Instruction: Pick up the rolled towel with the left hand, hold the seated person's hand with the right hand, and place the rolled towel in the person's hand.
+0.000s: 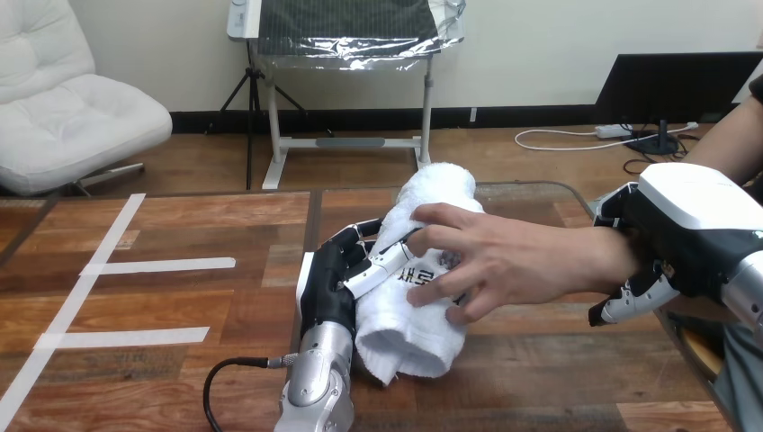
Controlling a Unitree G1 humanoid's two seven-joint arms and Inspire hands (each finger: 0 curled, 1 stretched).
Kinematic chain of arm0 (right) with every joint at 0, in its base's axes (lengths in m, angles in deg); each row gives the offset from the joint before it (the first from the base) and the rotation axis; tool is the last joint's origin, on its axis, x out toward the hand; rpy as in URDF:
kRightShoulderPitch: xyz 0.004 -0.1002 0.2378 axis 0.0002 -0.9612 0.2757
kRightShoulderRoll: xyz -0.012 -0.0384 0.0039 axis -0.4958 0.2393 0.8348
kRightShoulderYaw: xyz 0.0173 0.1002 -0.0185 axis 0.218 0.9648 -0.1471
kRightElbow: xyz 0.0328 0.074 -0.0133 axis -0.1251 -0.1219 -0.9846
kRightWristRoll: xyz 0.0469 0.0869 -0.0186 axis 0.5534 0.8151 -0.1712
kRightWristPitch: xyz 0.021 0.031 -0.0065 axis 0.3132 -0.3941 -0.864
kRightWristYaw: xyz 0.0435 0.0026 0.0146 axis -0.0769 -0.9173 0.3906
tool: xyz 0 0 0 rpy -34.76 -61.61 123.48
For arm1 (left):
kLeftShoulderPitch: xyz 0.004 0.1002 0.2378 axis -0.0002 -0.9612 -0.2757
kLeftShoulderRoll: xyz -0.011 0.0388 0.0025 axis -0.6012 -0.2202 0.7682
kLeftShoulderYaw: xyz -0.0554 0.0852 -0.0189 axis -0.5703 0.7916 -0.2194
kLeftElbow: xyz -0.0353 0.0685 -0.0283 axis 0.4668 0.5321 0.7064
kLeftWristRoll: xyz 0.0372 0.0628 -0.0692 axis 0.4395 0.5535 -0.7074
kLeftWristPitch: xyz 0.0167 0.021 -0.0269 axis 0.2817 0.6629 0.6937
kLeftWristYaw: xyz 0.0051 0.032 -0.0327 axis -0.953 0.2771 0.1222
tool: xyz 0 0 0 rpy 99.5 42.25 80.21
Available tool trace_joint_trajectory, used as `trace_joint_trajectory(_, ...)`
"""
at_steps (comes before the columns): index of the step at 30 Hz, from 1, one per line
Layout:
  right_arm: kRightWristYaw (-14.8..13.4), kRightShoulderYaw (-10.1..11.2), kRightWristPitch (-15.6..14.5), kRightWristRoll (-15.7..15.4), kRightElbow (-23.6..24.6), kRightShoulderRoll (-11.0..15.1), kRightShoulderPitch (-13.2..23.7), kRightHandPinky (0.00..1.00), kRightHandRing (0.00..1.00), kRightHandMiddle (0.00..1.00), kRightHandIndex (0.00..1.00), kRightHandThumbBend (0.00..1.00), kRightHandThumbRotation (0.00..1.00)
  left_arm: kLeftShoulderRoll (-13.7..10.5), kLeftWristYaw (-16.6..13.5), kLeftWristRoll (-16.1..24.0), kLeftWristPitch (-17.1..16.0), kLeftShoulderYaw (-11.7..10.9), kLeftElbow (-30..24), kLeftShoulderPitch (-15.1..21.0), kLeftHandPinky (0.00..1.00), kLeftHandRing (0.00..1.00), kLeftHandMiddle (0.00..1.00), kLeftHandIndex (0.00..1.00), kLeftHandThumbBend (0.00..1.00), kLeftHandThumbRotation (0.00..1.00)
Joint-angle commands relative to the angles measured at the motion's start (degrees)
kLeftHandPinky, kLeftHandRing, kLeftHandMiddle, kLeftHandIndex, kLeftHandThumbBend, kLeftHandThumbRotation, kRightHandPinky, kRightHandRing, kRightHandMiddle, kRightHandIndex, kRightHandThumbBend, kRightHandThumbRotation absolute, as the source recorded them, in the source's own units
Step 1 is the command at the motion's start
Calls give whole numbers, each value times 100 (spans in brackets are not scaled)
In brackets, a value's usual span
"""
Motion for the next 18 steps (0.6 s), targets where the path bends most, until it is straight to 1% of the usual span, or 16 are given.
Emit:
trace_joint_trajectory(1,-159,298,-7,128,483,-178,252,34,39,46,47,86,0,1038,32,106,-272,117,-95,873,23,32,43,51,61,0)
trace_joint_trajectory(3,-155,292,-11,120,487,-174,253,33,39,46,48,86,0,1068,17,107,-238,121,-113,872,23,32,43,51,61,0)
trace_joint_trajectory(5,-126,284,-49,113,501,-175,258,33,39,46,48,86,0,1139,105,22,-221,84,-140,861,23,32,43,50,62,0)
trace_joint_trajectory(9,-107,283,-97,120,513,-190,265,32,38,46,48,86,0,1242,160,-61,-168,67,-199,844,23,32,43,50,62,0)
trace_joint_trajectory(12,-109,275,-102,108,517,-185,264,31,38,46,48,85,0,1335,264,-167,-149,43,-256,816,23,32,43,50,62,0)
trace_joint_trajectory(15,-110,272,-124,106,521,-193,267,31,38,46,48,86,0,1387,211,-124,-155,112,-298,796,22,32,42,49,63,0)
trace_joint_trajectory(18,-126,267,-120,95,514,-186,265,32,38,46,48,86,0,1431,223,-90,-212,173,-326,769,22,32,42,49,63,0)
